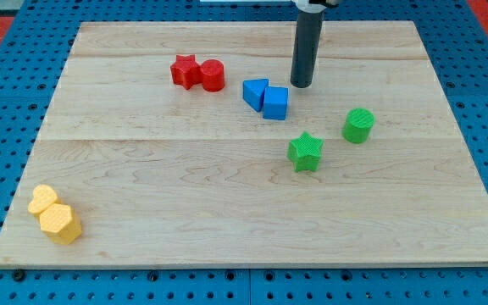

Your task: Slide green circle to the bottom right

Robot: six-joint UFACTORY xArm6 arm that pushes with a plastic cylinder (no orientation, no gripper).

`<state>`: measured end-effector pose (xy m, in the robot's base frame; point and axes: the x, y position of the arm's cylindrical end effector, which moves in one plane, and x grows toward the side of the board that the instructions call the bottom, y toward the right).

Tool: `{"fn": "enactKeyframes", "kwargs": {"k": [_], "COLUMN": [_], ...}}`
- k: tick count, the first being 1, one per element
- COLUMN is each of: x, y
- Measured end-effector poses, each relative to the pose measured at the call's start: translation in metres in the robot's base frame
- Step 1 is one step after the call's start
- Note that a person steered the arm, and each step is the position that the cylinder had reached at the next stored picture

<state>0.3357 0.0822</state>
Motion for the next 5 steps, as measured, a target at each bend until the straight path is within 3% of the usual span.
{"fn": "enactKeyframes", "kwargs": {"k": [1, 2, 4, 5], "x": [0.001, 0.042, 0.045, 0.060], "y": [0.000, 0.015, 0.021, 0.065]}}
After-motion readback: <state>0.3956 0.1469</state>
